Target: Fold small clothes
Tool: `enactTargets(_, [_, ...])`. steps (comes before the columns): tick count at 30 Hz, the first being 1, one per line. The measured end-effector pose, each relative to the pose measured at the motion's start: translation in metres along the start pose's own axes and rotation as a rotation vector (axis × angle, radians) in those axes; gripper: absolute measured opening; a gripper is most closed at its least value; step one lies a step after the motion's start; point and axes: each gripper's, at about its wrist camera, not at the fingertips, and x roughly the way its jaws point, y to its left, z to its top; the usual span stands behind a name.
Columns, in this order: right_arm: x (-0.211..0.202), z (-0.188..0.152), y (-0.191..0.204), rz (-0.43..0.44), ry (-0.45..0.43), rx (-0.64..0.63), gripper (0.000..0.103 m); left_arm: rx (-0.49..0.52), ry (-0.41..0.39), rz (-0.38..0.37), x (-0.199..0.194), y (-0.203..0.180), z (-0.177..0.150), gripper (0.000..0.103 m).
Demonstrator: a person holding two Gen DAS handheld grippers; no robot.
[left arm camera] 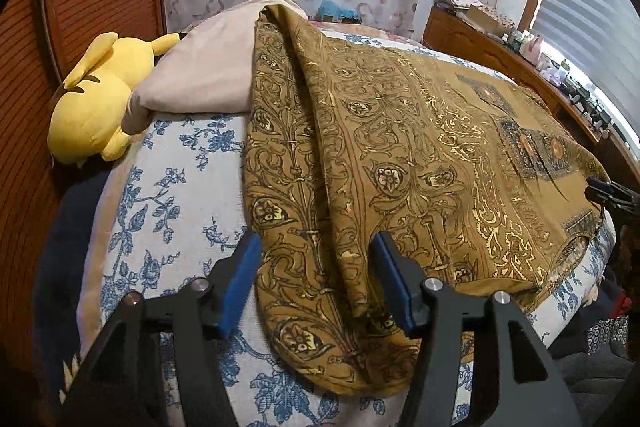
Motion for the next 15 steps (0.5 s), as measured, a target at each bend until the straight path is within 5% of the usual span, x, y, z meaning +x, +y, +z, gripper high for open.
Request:
enactTargets(13, [0.013, -0.011, 0.019, -0.076, -0.035, -0.04, 0.075, -0.001, -0.027, 0.022, 0.0, -0.002, -0.003, 0.058])
enactTargets(14, [0.013, -0.013, 0.019, -0.08, -0.044, -0.032, 0.075, -0.008, -0.03, 0.017, -0.001, -0.002, -0.004, 0.056])
enactTargets(15, [0.013, -0.014, 0.018, -0.076, -0.051, -0.021, 0.076, -0.015, -0.034, 0.003, -0.002, -0.002, -0.004, 0.042])
